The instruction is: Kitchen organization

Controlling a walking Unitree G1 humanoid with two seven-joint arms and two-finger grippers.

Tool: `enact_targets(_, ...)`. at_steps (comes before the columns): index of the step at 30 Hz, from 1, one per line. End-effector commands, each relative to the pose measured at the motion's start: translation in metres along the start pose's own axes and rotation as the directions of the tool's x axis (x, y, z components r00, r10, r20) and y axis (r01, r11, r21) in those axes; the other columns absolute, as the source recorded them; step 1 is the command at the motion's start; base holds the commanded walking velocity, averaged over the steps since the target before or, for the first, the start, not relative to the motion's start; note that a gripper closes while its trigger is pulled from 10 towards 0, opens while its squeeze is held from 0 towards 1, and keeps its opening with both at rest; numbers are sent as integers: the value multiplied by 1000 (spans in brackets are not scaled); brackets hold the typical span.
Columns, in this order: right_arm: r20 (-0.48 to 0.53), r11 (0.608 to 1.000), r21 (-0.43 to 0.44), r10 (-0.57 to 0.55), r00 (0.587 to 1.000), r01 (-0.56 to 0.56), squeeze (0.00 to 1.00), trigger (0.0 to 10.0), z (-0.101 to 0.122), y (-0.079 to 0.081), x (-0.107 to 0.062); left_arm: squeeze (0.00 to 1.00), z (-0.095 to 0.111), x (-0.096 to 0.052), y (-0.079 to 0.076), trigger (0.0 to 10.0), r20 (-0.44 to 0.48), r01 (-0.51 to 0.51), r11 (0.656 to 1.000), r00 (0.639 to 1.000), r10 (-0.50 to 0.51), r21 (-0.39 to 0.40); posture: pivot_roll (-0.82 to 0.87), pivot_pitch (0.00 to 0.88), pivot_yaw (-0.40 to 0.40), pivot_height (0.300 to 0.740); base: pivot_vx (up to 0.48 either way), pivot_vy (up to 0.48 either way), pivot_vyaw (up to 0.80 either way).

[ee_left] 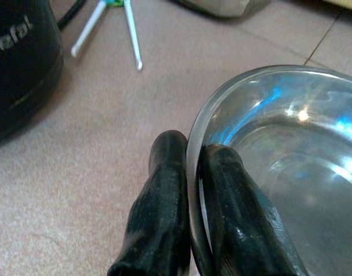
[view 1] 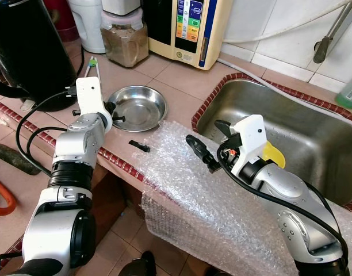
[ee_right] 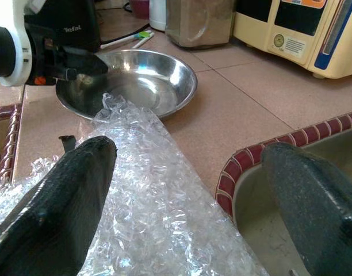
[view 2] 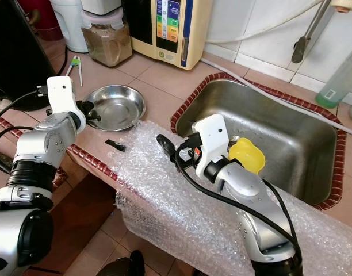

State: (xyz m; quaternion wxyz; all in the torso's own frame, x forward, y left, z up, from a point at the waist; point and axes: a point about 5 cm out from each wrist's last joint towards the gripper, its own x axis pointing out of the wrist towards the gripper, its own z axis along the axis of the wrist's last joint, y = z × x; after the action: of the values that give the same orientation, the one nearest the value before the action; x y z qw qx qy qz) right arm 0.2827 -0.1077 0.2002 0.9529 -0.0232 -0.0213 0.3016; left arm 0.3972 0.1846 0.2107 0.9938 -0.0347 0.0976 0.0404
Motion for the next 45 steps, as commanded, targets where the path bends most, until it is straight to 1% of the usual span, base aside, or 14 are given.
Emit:
enact_targets(1, 4, 1000, -10, 8, 1000, -8, 0, 10000, 1, 0, 1, 0, -10, -1, 4, 0, -30, -9, 1000, 1000, 9, 9, 16, 158, -16, 740, 0, 0, 0)
enact_targets(5, 2, 1000, -8, 8, 1000, -8, 0, 10000, 0, 0, 1, 0, -12, -2, 3, 0, -21, -1, 1000, 1000, 0, -9, 16, 158, -17, 740, 0, 0, 0)
enact_targets(6, 2, 1000, -7, 7, 1000, -7, 0, 10000, 0, 0, 1, 0, -10, -2, 2, 0, 22, 2, 998, 1000, -1, -58, 16, 159, -17, 740, 0, 0, 0)
enact_targets(8, 1, 1000, -6, 4, 1000, -4, 0, 10000, -1, 0, 1, 0, -3, -4, -1, 0, 98, 12, 997, 995, -5, -73, 16, 159, -18, 740, 0, 0, 0)
enact_targets(9, 3, 1000, -5, 0, 1000, 0, 0, 10000, -1, 0, 2, 0, 3, -6, -7, 0, 165, 53, 996, 986, -40, -71, 16, 159, -18, 740, 0, 0, 0)
enact_targets(15, 13, 1000, -6, -28, 1000, 28, 0, 10000, 0, -5, 3, 0, 20, -15, -23, 0, 308, 135, 990, 944, -116, -42, 14, 163, -25, 740, 0, 0, 0)
enact_targets(21, 107, 983, 33, -182, 977, 180, 0, 10000, 11, -24, 6, 0, 36, -25, -37, 0, 440, 220, 975, 878, -190, -17, 15, 162, -27, 740, 0, 0, 0)
enact_targets(24, 199, 936, 153, -345, 917, 318, 0, 10000, 25, -47, 3, 0, 42, -34, -49, 0, 508, 275, 961, 828, -236, -1, 13, 162, -28, 740, 0, 0, 0)
enact_targets(25, 199, 936, 153, -345, 917, 318, 0, 10000, 25, -47, 3, 0, 42, -34, -49, 0, 508, 275, 961, 828, -236, -1, 13, 162, -28, 740, 0, 0, 0)
enact_targets(26, 205, 905, 206, -411, 888, 371, 0, 10000, 26, -57, 0, 0, 45, -38, -56, 0, 531, 313, 950, 804, -268, 4, 14, 161, -29, 740, 0, 0, 0)
enact_targets(29, 200, 874, 278, -458, 866, 398, 0, 10000, 25, -65, -2, 0, 47, -43, -66, 0, 558, 380, 925, 768, -316, 1, 13, 161, -29, 740, 0, 0, 0)
enact_targets(32, 197, 870, 288, -462, 865, 400, 0, 10000, 24, -65, -2, 0, 48, -47, -75, 0, 569, 434, 901, 740, -358, 1, 11, 160, -31, 740, 0, 0, 0)
enact_targets(36, 194, 865, 316, -460, 866, 389, 0, 10000, 22, -64, 0, 0, 47, -59, -98, 0, 578, 563, 826, 668, -469, 19, 9, 159, -33, 740, 0, 0, 0)
enact_targets(45, 202, 862, 342, -456, 867, 374, 0, 10000, 23, -62, 4, 0, 40, -72, -123, 0, 561, 671, 741, 604, -567, 27, 15, 153, -27, 740, 0, 0, 0)
